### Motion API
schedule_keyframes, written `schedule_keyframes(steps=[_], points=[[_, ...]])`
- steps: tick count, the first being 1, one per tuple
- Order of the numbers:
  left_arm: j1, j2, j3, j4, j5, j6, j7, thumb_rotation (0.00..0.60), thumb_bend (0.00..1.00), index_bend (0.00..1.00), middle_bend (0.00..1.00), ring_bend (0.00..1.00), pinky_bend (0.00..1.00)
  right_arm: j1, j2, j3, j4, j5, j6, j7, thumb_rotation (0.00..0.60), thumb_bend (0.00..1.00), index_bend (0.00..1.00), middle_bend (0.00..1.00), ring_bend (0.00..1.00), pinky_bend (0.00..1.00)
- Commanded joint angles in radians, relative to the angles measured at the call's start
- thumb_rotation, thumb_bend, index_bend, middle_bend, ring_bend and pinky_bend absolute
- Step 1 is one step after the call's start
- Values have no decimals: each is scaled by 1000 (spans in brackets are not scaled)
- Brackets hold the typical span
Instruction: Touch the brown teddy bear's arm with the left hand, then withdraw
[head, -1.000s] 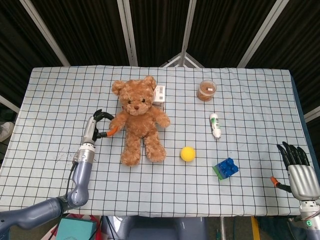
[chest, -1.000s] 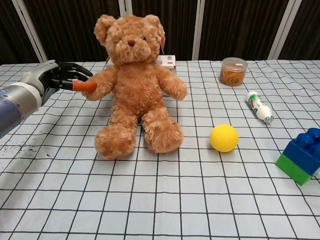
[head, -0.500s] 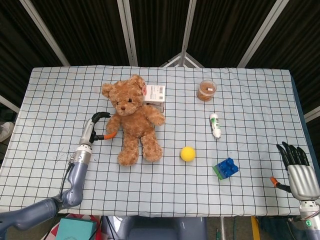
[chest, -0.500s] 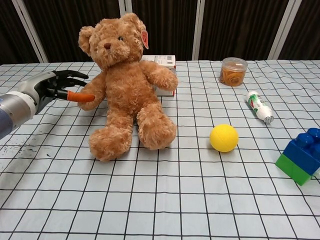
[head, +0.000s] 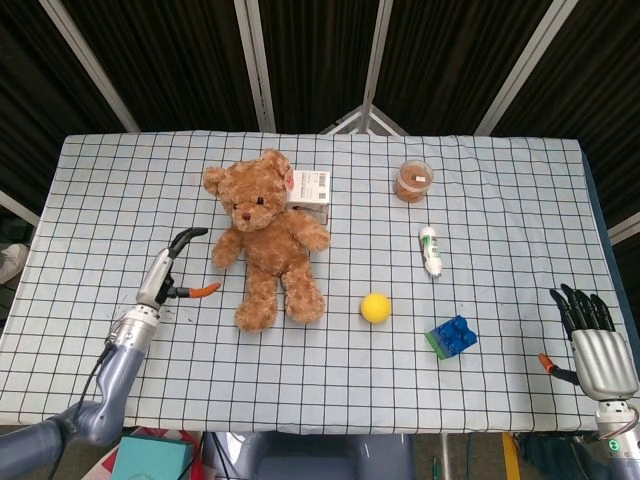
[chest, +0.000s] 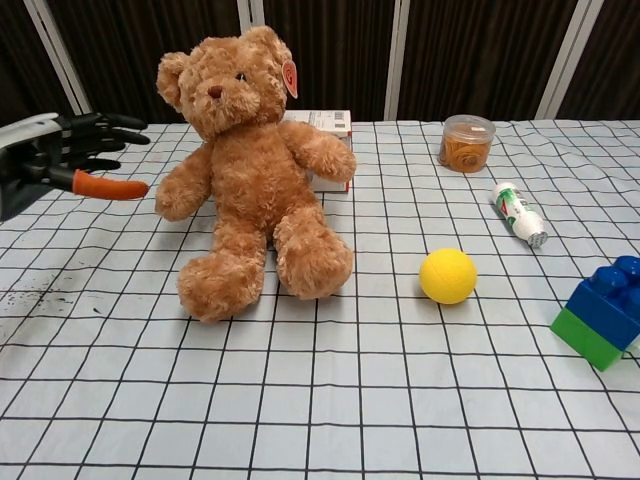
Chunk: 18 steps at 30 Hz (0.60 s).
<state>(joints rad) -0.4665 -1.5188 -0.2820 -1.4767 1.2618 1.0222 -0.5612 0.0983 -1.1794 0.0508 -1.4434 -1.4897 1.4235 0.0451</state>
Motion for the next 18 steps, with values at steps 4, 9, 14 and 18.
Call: schedule_keyframes(steps=[4, 9, 14, 18], points=[[145, 220, 136, -171, 68, 168, 336, 600, 118, 207, 155, 21, 75, 0, 0, -3, -5, -12, 8, 1, 600, 208, 0, 17, 29, 0], [216, 240, 178, -161, 102, 318, 538, 600, 125, 207, 154, 20, 75, -3, 2, -6, -12, -23, 19, 0, 600, 209, 0, 17, 29, 0], [230, 220, 194, -36, 174, 376, 523, 600, 131, 207, 153, 20, 75, 0, 3, -7, -15, -26, 16, -5, 600, 209, 0, 17, 29, 0], [232, 210, 198, 20, 199, 401, 562, 600, 132, 208, 153, 21, 75, 0, -1, -7, -13, -25, 14, -10, 600, 208, 0, 17, 29, 0]])
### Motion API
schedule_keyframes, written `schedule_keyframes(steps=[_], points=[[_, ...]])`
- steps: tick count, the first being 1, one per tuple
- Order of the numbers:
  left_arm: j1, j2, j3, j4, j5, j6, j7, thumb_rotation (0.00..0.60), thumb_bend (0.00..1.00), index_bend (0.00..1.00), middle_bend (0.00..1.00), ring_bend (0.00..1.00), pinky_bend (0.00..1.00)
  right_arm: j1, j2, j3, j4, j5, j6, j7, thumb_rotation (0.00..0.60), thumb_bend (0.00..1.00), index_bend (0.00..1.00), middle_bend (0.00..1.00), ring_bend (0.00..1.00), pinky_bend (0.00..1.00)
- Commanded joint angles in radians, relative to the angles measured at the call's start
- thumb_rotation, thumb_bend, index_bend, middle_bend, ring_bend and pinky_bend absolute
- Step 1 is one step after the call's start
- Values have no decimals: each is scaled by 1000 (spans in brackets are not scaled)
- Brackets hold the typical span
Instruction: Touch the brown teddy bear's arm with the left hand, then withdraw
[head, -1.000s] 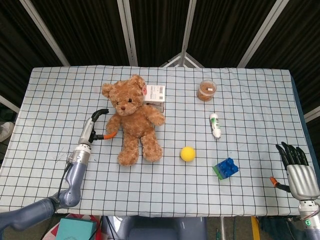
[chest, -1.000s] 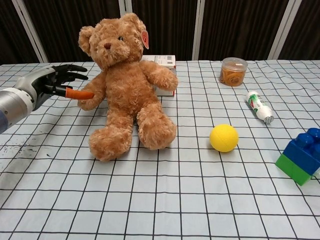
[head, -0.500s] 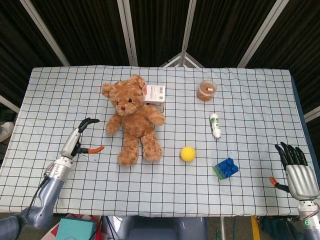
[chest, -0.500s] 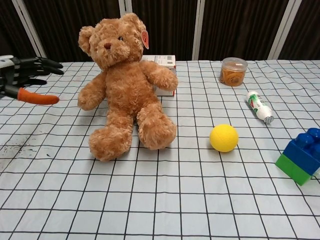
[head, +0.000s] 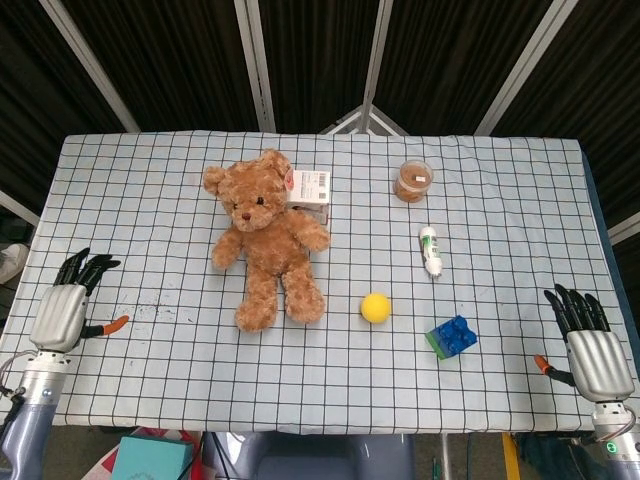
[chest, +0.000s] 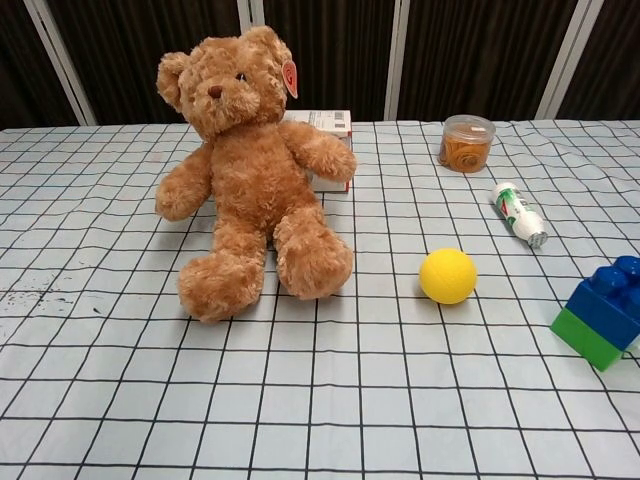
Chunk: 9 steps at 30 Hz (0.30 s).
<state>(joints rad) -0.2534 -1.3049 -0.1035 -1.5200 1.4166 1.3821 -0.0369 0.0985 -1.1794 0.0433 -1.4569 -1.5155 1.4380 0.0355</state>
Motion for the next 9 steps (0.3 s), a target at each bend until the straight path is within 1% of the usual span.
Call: schedule_keyframes(steps=[1, 9], points=[[19, -5, 22, 66, 46, 40, 39, 600, 133, 209, 153, 21, 75, 0, -1, 1, 2, 2, -1, -2, 600, 208, 0, 17, 29, 0], [26, 16, 25, 46, 32, 27, 41, 600, 132, 213, 153, 21, 75, 0, -1, 3, -2, 3, 4, -6, 600, 208, 0, 17, 29, 0]])
